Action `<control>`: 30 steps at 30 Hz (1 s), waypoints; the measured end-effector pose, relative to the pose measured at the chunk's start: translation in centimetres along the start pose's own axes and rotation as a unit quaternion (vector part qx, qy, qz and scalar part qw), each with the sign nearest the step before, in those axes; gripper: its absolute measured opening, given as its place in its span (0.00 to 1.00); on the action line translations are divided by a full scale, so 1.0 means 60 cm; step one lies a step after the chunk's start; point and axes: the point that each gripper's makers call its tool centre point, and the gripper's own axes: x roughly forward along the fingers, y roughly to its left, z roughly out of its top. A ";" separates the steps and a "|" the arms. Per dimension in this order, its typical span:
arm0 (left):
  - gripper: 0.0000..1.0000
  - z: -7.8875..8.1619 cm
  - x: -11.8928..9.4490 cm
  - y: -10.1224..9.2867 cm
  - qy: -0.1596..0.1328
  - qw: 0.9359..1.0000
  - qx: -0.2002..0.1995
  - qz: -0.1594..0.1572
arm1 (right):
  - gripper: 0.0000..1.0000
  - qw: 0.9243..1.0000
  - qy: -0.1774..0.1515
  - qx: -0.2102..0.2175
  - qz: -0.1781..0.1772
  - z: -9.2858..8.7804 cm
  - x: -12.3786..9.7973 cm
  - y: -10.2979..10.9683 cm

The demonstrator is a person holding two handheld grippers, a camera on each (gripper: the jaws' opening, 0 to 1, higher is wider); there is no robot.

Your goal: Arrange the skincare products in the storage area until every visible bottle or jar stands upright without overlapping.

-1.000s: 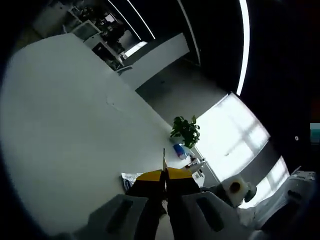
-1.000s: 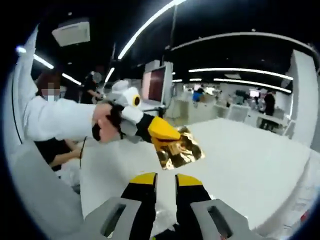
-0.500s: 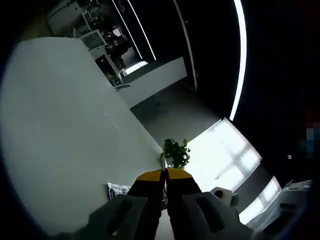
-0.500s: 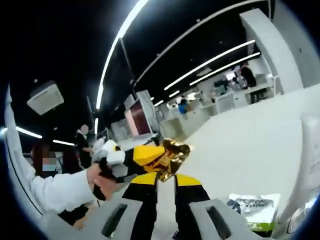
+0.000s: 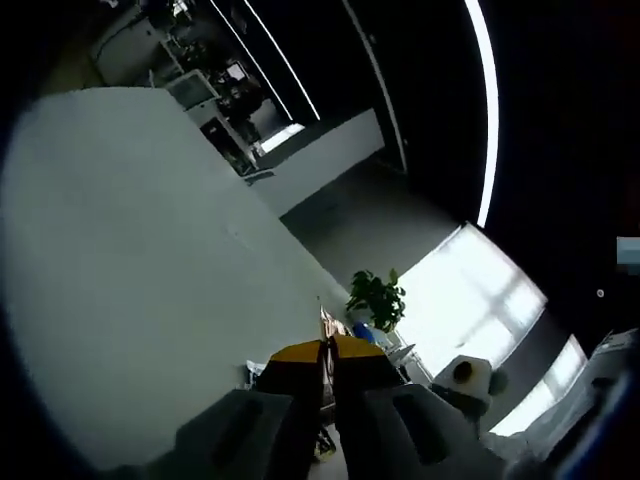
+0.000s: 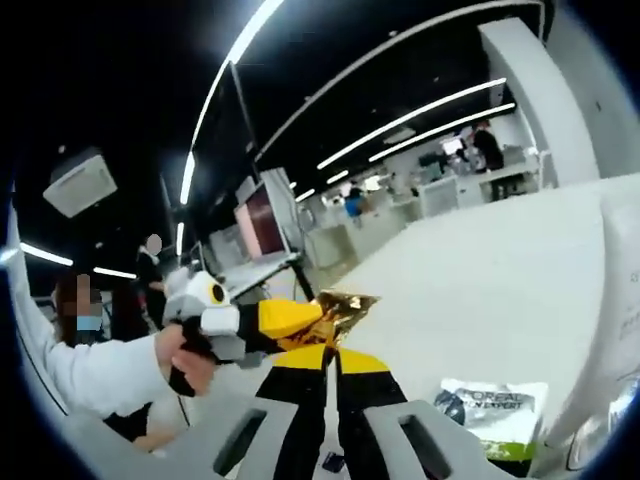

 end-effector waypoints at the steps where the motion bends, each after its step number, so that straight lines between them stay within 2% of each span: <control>1: 0.00 -0.005 0.001 0.005 0.006 1.000 0.009 0.005 | 0.00 1.000 0.004 -0.005 -0.003 -0.004 0.001 -0.003; 4: 0.00 -0.016 0.002 0.024 0.025 0.998 0.046 0.030 | 0.00 0.999 0.022 -0.023 -0.008 -0.023 0.006 -0.008; 7: 0.00 -0.030 0.005 0.045 0.053 0.992 0.103 0.058 | 0.00 0.998 0.041 -0.037 -0.013 -0.042 0.014 -0.014; 9: 0.00 -0.036 0.007 0.052 0.067 0.988 0.121 0.067 | 0.00 0.998 0.051 -0.045 -0.016 -0.053 0.020 -0.021; 11: 0.00 -0.031 0.009 0.069 0.081 0.985 0.130 0.075 | 0.00 0.996 0.062 -0.053 -0.020 -0.063 0.024 -0.028; 15: 0.00 -0.039 0.011 0.085 0.108 0.975 0.171 0.092 | 0.00 0.995 0.077 -0.066 -0.026 -0.076 0.026 -0.037; 18: 0.00 -0.052 0.017 0.100 0.134 0.962 0.210 0.109 | 0.00 0.993 0.091 -0.069 -0.031 -0.092 0.032 -0.046; 20: 0.00 -0.058 0.021 0.104 0.141 0.956 0.230 0.113 | 0.00 0.991 0.102 -0.078 -0.036 -0.104 0.036 -0.054; 24: 0.00 -0.076 0.026 0.107 0.155 0.952 0.233 0.124 | 0.00 0.989 0.113 -0.088 -0.039 -0.117 0.042 -0.062; 26: 0.00 -0.080 0.026 0.114 0.160 0.949 0.239 0.131 | 0.00 0.988 0.117 -0.089 -0.042 -0.121 0.043 -0.067; 28: 0.00 -0.087 0.026 0.113 0.165 0.942 0.258 0.138 | 0.00 0.987 0.122 -0.091 -0.045 -0.126 0.045 -0.072; 30: 0.00 -0.093 0.026 0.118 0.168 0.941 0.258 0.141 | 0.00 0.986 0.128 -0.094 -0.045 -0.132 0.047 -0.073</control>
